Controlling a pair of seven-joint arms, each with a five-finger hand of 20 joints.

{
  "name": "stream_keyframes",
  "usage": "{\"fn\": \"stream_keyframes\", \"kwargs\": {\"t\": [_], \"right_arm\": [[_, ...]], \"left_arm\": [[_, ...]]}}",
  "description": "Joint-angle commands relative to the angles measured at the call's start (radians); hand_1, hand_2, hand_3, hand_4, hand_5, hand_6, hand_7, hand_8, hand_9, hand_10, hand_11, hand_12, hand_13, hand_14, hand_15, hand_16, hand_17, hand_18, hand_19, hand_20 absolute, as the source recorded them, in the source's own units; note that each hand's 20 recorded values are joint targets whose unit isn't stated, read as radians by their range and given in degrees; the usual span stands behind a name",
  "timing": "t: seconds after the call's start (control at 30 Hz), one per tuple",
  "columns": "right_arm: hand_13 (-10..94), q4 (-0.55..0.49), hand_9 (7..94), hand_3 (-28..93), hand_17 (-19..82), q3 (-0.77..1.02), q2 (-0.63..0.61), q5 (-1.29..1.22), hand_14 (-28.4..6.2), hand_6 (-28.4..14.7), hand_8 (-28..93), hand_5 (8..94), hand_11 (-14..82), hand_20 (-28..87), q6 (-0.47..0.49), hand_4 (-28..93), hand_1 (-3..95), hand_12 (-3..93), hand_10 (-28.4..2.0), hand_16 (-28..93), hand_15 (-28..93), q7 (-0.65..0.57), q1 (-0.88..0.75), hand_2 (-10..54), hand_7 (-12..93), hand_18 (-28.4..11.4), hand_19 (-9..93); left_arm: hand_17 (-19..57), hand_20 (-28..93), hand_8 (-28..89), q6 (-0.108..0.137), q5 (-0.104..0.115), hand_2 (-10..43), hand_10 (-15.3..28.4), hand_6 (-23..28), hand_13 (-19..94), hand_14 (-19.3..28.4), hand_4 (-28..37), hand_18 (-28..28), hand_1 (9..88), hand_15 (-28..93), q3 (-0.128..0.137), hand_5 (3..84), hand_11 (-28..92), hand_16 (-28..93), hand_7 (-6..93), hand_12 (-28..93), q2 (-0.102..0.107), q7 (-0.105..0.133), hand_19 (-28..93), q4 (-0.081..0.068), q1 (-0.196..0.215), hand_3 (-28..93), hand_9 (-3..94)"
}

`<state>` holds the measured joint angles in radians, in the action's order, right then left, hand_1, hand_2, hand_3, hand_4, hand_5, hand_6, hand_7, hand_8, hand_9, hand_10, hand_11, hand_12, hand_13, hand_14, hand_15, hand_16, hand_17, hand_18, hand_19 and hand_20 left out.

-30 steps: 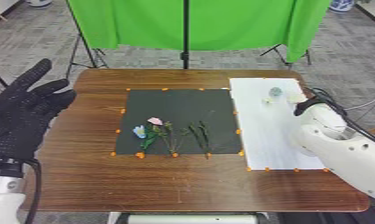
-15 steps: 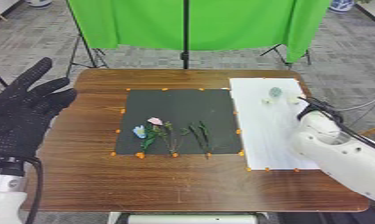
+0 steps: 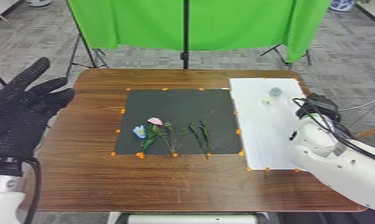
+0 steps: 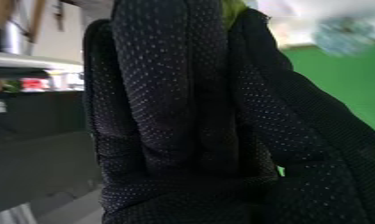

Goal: Arrange flowers

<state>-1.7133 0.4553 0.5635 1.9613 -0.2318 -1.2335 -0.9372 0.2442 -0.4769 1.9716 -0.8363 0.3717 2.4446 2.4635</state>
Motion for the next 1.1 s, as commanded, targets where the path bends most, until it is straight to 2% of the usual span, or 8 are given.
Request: {"fn": "stream_keyframes", "kwargs": {"t": [0.03, 0.13, 0.17, 0.3, 0.6, 0.87, 0.97, 1.1], "right_arm": [[88, -0.111, 93.7, 70, 51, -0.033, 0.024, 0.05, -4.4, -0.4, 5, 85.2, 10.9, -20, -0.049, -28, 58.4, 28.3, -8.1, 22, 44, 0.068, 0.075, -9.5, 18, -16.1, 93], [88, -0.141, 93.7, 71, 50, -0.083, 0.064, 0.04, -4.3, -0.4, 5, 85.2, 11.2, -19, -0.06, -28, 58.3, 28.3, -8.1, 22, 44, 0.122, 0.132, -9.5, 18, -16.2, 93], [88, -0.15, 93.7, 71, 50, -0.087, 0.085, 0.029, -4.3, -0.3, 5, 85.2, 11.4, -19, -0.054, -28, 58.3, 28.4, -8.1, 22, 44, 0.13, 0.139, -9.5, 18, -16.2, 93], [88, -0.171, 93.7, 71, 49, -0.15, 0.172, 0.014, -4.2, -0.2, 5, 85.0, 11.8, -16, -0.055, -28, 58.0, 28.3, -8.1, 22, 44, 0.19, 0.195, -9.5, 19, -16.1, 93], [88, -0.16, 93.7, 71, 47, -0.282, 0.355, -0.023, -3.7, 0.1, 5, 84.7, 11.2, -14, -0.052, -28, 57.6, 29.0, -7.9, 22, 45, 0.269, 0.28, -9.5, 19, -16.0, 93], [88, -0.133, 93.7, 71, 46, -0.377, 0.447, -0.032, -3.6, 0.5, 5, 84.3, 11.2, -12, -0.072, -28, 56.9, 29.1, -7.8, 22, 45, 0.282, 0.326, -9.5, 20, -15.9, 93], [88, -0.126, 93.7, 72, 45, -0.409, 0.473, -0.035, -3.6, 0.7, 5, 84.1, 11.3, -12, -0.078, -28, 56.6, 29.0, -7.8, 22, 45, 0.288, 0.335, -9.5, 20, -16.0, 93], [88, -0.098, 93.7, 72, 45, -0.459, 0.508, -0.048, -3.6, 0.7, 5, 83.9, 11.2, -11, -0.101, -28, 56.4, 29.2, -7.7, 22, 45, 0.29, 0.365, -9.5, 20, -16.1, 93]], "left_arm": [[-5.2, 28, -10, -0.012, -0.007, 6.8, 21.3, 7.6, 27, 28.4, -23.1, 26.4, 22.8, 62, 0.006, 32.4, 32, -11, 16.8, 13, -0.012, -0.013, 61, 0.0, 0.01, 78, 34.0], [-5.2, 28, -10, -0.011, -0.011, 6.9, 21.3, 7.6, 27, 28.4, -23.1, 26.4, 22.9, 62, 0.016, 32.4, 32, -11, 16.7, 13, -0.014, -0.011, 61, 0.008, 0.02, 78, 34.0], [-5.2, 28, -10, -0.015, -0.015, 6.9, 21.3, 7.6, 27, 28.4, -23.1, 26.4, 22.8, 62, 0.02, 32.4, 32, -12, 16.8, 13, -0.015, -0.018, 61, 0.009, 0.019, 78, 34.0], [-5.2, 28, -10, -0.021, -0.02, 6.8, 21.3, 7.6, 27, 28.4, -23.2, 26.4, 22.8, 62, 0.019, 32.3, 31, -12, 16.7, 13, -0.006, -0.027, 61, 0.009, -0.002, 78, 34.0], [-5.3, 28, -10, -0.028, -0.016, 6.8, 21.2, 7.6, 27, 28.4, -23.2, 26.5, 22.8, 62, 0.006, 32.3, 31, -12, 16.6, 13, 0.019, -0.031, 61, -0.008, -0.037, 78, 33.9], [-5.3, 28, -10, -0.036, -0.015, 6.8, 21.3, 7.6, 27, 28.4, -23.1, 26.5, 22.8, 62, 0.006, 32.3, 31, -11, 16.7, 13, 0.026, -0.033, 61, -0.016, -0.048, 78, 34.0], [-5.2, 28, -10, -0.039, -0.01, 6.8, 21.3, 7.6, 27, 28.4, -23.2, 26.5, 22.9, 62, 0.012, 32.4, 32, -11, 16.7, 13, 0.033, -0.022, 61, -0.018, -0.041, 78, 34.0], [-5.2, 28, -10, -0.046, -0.009, 6.8, 21.3, 7.6, 27, 28.4, -23.2, 26.5, 22.9, 62, 0.0, 32.4, 32, -11, 16.7, 13, 0.048, -0.027, 61, -0.029, -0.071, 78, 34.0]]}}
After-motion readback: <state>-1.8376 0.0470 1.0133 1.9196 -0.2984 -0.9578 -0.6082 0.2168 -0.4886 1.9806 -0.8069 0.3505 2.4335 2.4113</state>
